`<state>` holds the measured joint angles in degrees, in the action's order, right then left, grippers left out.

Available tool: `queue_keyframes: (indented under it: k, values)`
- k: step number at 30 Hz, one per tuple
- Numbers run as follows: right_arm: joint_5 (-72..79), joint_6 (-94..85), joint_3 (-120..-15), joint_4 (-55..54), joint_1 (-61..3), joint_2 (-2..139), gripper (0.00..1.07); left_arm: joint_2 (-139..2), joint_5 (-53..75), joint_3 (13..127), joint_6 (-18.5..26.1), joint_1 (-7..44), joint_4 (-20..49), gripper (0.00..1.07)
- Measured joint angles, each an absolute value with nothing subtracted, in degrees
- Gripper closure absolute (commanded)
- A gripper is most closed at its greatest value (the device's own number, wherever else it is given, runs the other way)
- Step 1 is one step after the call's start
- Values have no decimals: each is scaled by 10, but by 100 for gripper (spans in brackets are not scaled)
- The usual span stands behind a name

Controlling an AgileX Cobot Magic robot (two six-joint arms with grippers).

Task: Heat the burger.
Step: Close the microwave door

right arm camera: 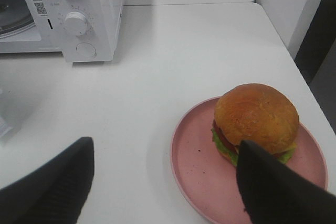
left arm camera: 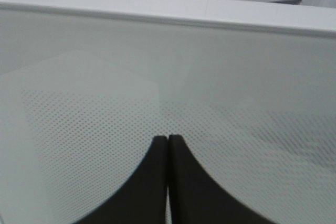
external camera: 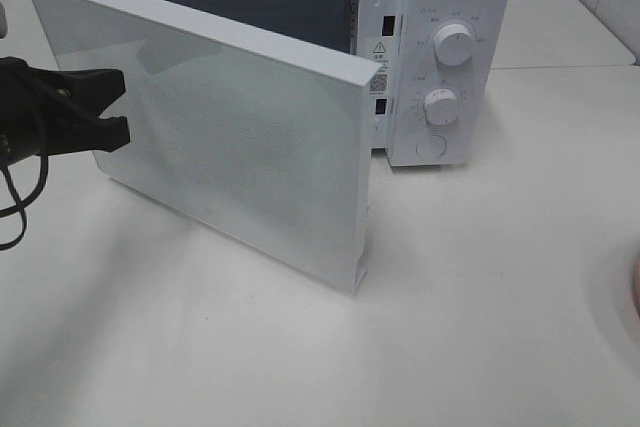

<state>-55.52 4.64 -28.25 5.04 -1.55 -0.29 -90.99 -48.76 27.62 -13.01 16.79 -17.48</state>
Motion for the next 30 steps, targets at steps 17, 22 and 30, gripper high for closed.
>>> queue_keyframes:
  k: [17,22,30]
  values:
    - [-555,46,-282,50,-15,-3,36,-958,-466,340,-119,246,-101,107]
    - [-555,46,-282,50,-15,-3,36,-975,-452,360,-116,263,-70,107]
    - [-555,46,-282,50,-15,-3,36,-995,-428,406,-104,286,-46,107]
